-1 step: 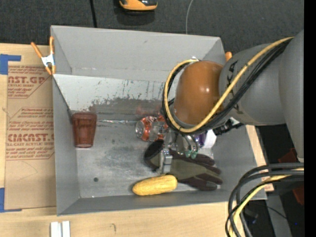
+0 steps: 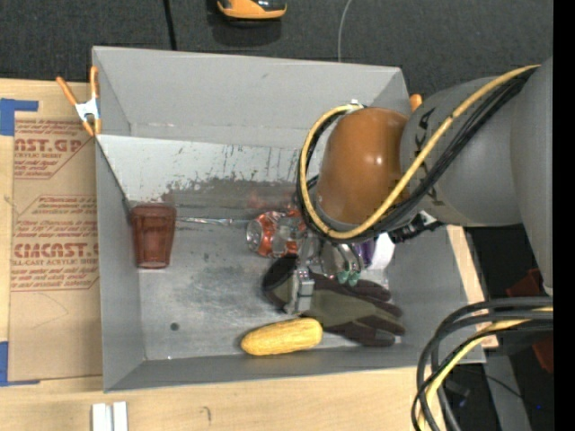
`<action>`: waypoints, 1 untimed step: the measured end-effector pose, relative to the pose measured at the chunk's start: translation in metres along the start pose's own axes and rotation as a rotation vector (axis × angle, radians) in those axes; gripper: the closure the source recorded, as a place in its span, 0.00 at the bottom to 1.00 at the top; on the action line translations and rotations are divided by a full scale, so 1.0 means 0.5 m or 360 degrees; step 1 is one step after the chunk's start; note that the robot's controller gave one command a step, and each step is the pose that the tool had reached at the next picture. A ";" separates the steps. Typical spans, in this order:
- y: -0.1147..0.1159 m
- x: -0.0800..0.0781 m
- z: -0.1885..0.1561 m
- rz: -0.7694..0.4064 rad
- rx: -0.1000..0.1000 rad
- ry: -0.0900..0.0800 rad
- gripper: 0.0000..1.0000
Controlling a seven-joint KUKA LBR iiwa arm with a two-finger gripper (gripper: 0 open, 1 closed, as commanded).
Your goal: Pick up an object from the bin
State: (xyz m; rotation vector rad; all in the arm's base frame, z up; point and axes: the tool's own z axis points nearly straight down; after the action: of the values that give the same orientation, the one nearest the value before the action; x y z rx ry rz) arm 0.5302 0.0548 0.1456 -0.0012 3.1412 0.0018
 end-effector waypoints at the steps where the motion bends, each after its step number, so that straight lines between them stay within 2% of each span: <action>1: -0.058 0.002 0.088 0.0001 -0.0001 -0.0014 0.00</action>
Offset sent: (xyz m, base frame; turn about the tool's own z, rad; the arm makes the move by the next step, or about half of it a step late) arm 0.0018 -0.0594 -0.0756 -0.0272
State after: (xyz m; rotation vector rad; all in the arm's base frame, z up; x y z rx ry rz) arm 0.5291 0.0258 0.1015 -0.0002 3.1322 0.0030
